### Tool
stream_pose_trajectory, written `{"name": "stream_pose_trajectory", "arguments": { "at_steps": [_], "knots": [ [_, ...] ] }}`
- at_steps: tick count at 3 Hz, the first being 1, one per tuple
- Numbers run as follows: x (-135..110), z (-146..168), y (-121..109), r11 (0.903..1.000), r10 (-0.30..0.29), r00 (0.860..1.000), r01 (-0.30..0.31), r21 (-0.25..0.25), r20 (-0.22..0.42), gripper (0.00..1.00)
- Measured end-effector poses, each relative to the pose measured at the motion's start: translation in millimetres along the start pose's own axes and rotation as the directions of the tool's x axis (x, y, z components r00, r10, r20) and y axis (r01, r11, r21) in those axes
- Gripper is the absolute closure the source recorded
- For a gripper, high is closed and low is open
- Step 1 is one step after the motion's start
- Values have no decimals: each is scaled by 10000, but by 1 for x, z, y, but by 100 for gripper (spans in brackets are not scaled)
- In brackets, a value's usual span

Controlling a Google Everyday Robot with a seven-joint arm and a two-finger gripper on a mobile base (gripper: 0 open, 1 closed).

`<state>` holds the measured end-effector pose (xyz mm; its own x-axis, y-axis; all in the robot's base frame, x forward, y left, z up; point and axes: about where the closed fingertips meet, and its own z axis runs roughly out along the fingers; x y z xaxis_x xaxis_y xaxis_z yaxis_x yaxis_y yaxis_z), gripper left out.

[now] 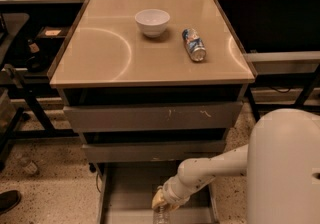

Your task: Place water bottle into bottom drawer

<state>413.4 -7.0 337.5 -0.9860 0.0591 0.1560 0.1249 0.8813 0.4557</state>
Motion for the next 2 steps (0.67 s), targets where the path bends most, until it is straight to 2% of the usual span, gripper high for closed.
{"name": "stream_pose_trajectory", "arguments": {
  "at_steps": [2],
  "knots": [
    [2, 11, -2, 9997, 211, 9997, -211, -85, -95, 100]
  ]
}}
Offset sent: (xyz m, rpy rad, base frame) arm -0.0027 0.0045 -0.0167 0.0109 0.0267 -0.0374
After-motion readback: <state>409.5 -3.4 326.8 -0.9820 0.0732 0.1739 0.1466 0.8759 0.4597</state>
